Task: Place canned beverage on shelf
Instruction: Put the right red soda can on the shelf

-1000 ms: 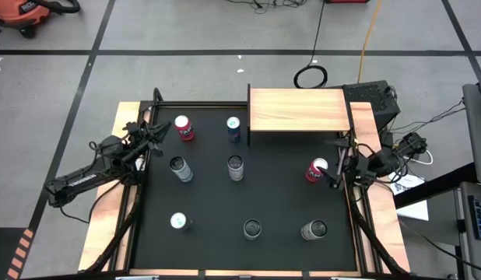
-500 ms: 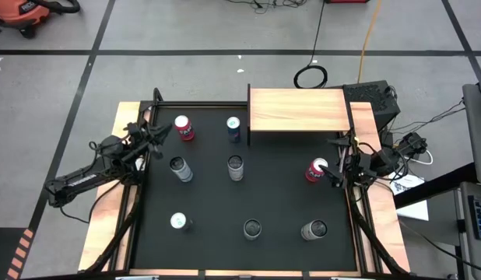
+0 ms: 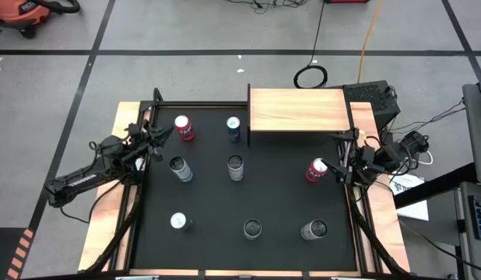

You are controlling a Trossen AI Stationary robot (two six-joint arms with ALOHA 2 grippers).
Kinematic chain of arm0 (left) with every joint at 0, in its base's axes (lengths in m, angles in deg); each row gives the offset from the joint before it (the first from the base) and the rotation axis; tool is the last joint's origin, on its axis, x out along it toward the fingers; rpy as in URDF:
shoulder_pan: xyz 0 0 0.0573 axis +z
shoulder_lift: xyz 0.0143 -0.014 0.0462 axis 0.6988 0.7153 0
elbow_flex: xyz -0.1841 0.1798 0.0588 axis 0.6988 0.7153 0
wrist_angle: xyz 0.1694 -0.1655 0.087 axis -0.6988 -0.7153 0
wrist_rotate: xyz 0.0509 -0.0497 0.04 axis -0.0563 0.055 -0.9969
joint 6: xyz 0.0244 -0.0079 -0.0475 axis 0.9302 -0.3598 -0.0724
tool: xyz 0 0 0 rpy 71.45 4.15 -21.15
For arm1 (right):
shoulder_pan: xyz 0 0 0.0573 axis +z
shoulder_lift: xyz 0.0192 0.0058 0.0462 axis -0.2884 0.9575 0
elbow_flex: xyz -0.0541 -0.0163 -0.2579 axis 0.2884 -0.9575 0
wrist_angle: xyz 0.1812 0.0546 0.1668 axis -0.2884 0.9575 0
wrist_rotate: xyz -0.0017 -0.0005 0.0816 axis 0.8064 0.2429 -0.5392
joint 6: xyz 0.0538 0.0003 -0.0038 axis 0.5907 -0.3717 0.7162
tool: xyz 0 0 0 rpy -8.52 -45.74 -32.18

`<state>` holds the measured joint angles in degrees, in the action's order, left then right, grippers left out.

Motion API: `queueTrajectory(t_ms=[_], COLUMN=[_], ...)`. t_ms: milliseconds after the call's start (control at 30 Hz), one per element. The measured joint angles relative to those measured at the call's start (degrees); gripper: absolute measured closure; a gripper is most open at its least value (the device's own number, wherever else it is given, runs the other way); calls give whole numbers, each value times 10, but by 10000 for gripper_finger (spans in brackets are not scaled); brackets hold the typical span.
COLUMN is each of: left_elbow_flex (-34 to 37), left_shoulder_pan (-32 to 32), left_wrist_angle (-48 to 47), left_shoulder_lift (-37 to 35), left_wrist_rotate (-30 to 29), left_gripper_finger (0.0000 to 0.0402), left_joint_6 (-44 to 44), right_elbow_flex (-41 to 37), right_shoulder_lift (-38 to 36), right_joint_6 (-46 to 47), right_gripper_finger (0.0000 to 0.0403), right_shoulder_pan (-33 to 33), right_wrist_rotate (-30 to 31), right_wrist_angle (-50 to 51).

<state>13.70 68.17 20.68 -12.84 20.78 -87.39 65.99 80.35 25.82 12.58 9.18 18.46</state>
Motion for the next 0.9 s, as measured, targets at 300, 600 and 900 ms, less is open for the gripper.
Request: queueTrajectory(t_ms=[300, 600, 900], left_elbow_flex=[0, -1, -102], left_shoulder_pan=[0, 0, 0], left_wrist_angle=[-1, -4, -113], left_shoulder_lift=[4, 23, 59], left_wrist_rotate=[38, 60, 60], left_gripper_finger=[401, 401, 401], left_joint_6=[0, 0, 5], right_elbow_flex=[117, 232, 321], right_shoulder_lift=[75, 176, 244], right_joint_6=[141, 283, 469], right_gripper_finger=[14, 14, 14], right_shoulder_pan=[0, 0, 0], right_wrist_rotate=[12, 17, 60], right_wrist_angle=[182, 362, 556])
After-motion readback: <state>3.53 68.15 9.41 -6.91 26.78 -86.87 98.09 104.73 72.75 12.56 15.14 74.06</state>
